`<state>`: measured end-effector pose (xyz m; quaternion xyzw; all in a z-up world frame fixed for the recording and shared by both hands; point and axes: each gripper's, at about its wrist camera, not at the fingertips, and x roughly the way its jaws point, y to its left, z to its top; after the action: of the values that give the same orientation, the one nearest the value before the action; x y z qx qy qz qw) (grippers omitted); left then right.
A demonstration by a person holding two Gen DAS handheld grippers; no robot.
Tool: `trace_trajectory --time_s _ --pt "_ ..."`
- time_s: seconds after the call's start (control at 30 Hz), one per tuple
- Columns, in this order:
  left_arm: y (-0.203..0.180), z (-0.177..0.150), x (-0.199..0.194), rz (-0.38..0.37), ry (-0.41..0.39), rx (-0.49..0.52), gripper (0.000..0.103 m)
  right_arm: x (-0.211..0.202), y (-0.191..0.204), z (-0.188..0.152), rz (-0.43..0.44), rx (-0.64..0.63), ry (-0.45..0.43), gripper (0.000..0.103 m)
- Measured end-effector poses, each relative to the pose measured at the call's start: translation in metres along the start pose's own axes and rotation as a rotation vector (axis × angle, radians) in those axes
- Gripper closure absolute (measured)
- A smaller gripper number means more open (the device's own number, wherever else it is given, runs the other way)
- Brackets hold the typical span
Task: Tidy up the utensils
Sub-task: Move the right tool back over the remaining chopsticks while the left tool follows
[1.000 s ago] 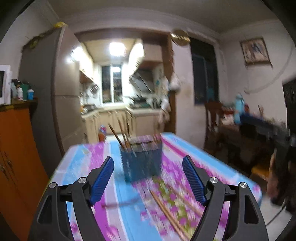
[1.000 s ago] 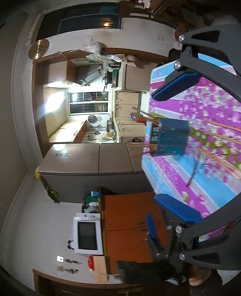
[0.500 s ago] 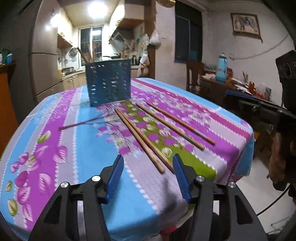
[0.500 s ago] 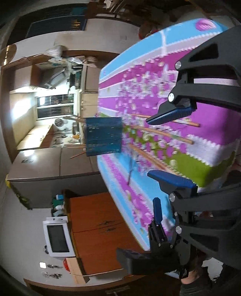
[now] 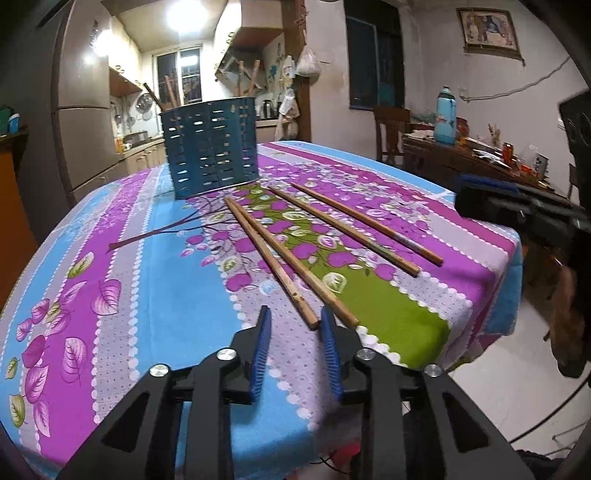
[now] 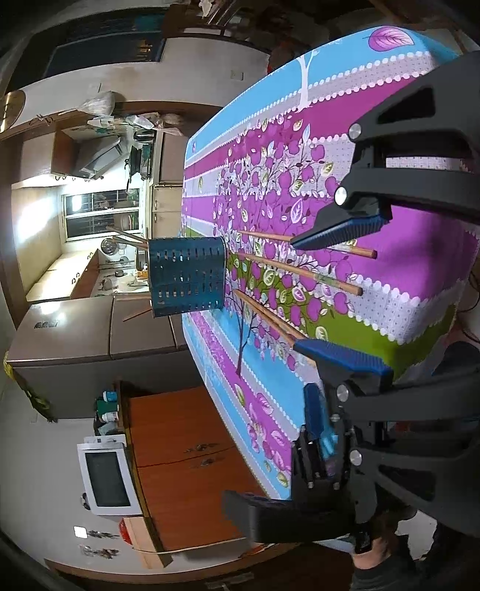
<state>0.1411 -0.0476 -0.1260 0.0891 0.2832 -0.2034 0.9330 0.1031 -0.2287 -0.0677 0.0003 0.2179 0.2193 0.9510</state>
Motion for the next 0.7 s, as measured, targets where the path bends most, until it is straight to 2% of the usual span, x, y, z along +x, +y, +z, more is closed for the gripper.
trace_trajectory --time_s 0.13,0.37,0.7 --pt "0.007 -0.001 -0.001 0.035 -0.015 -0.021 0.076 0.008 0.007 -0.013 0.009 -0.018 0.036 0.071" --pt "0.004 -0.004 0.001 0.056 -0.046 -0.027 0.076 0.031 0.011 -0.032 -0.036 -0.042 0.079 0.082" --pt "-0.002 -0.01 0.005 0.092 -0.123 -0.03 0.076 0.048 0.01 -0.039 -0.107 -0.015 0.036 0.086"
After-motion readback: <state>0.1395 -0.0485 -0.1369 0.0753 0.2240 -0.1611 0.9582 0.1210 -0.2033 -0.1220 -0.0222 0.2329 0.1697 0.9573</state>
